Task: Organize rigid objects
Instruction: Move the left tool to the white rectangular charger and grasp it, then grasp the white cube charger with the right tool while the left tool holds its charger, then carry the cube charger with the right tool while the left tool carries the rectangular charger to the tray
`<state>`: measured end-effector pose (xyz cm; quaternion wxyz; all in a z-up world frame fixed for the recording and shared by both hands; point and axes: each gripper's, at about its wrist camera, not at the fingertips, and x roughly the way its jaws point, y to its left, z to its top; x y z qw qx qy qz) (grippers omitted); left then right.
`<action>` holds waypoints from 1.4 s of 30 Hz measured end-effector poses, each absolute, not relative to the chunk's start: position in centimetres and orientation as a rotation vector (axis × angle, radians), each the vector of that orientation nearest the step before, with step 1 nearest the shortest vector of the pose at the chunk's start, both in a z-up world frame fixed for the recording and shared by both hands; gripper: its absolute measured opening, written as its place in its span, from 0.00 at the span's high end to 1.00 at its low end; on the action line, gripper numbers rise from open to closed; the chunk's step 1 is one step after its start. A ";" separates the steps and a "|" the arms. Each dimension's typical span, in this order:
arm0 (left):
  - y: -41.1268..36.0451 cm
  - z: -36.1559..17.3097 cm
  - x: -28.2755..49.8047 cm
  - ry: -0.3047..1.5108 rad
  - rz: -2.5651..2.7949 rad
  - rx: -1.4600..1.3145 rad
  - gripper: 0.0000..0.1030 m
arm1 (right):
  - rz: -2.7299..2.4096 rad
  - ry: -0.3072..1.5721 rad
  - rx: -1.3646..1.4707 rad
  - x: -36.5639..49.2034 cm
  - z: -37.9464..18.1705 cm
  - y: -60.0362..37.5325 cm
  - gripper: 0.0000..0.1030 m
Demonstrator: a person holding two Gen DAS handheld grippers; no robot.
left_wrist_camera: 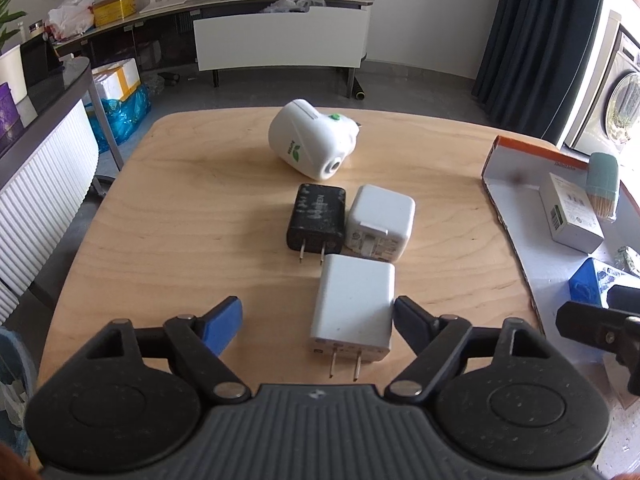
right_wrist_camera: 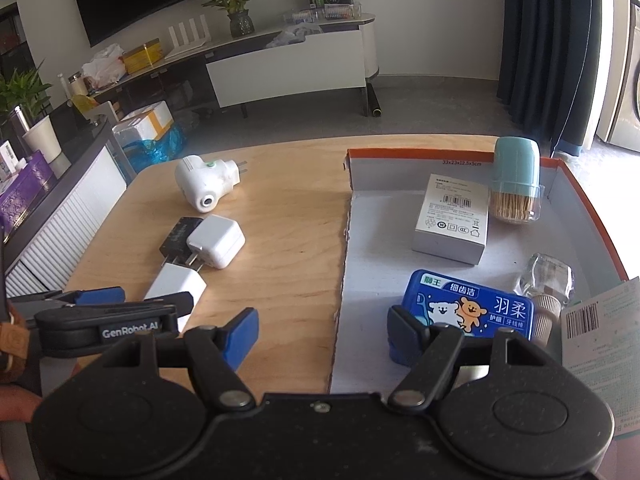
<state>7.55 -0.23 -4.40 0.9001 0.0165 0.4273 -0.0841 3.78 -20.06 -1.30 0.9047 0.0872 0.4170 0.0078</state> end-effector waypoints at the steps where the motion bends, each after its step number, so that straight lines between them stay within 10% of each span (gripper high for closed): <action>1: -0.4 -4.6 7.7 0.889 -0.187 0.038 0.26 | 0.015 0.861 0.182 3.9 -1.3 -20.1 0.17; 7: -1.1 -4.4 7.5 0.846 -0.216 0.078 0.60 | 0.021 0.865 0.190 4.9 -1.5 -20.1 0.17; 26: 3.6 -3.0 6.7 0.828 -0.140 0.016 0.60 | 0.057 0.953 0.348 14.7 -4.3 -13.2 0.18; 32: 4.4 -2.9 7.1 0.818 -0.133 0.010 0.60 | 0.037 0.961 0.293 14.9 -4.5 -12.8 0.47; 42: 4.8 -3.0 7.4 0.827 -0.115 -0.004 0.60 | 0.050 0.939 0.175 15.4 -4.7 -12.3 0.48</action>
